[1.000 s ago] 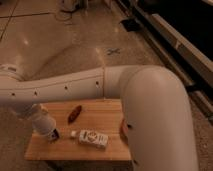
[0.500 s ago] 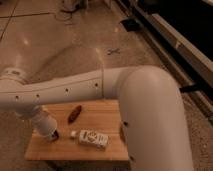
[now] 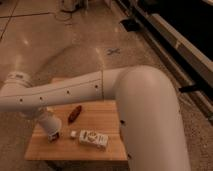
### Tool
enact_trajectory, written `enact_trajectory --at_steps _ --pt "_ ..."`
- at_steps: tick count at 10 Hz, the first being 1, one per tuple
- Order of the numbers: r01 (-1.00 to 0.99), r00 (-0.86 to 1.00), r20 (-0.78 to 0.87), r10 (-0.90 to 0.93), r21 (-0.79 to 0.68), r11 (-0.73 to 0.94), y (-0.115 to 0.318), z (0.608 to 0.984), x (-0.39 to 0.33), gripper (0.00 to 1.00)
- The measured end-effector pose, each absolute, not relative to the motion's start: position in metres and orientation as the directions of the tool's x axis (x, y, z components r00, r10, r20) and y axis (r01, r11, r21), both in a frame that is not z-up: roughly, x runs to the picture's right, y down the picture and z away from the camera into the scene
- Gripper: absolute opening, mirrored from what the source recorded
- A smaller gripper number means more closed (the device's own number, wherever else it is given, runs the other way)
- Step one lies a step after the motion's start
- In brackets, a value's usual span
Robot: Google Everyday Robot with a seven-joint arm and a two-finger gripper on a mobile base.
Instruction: Place the ceramic cup over the eraser
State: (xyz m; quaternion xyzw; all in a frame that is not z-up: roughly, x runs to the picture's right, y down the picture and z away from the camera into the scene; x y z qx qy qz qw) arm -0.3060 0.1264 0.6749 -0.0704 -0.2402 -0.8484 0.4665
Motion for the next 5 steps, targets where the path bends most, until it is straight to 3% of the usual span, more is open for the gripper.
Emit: enact_trajectory --at_steps 2,5 --pt "0.826 -0.552 0.354 -0.755 0.354 -0.438 0.135 0.679 -0.307 0.79" --pt "0.821 -0.555 0.360 -0.750 0.381 -0.425 0.145 0.682 -0.314 0.80"
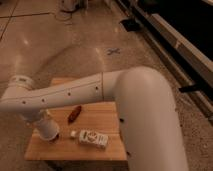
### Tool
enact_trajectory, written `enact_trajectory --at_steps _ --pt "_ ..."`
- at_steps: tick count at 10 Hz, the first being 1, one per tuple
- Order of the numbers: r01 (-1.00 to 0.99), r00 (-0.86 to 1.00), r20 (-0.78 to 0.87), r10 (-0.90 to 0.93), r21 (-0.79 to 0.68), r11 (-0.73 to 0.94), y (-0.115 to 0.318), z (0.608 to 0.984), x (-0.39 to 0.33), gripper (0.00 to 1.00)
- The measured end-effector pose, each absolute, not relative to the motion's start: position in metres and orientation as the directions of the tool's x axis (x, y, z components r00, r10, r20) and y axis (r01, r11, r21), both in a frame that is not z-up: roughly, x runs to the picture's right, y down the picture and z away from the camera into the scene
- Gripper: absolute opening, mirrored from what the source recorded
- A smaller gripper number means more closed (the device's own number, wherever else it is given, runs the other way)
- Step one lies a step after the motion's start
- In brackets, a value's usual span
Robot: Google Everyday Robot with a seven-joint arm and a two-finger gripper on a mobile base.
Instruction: Place the ceramic cup over the eraser
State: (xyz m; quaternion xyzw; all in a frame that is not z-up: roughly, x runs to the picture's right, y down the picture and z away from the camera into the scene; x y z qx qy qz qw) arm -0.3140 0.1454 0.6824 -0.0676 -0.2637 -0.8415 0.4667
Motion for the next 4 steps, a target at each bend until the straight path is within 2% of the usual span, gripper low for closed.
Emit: enact_trajectory --at_steps 4 --pt "0.820 -0.554 0.354 -0.753 0.385 -0.422 0.1475 0.6869 -0.3156 0.80"
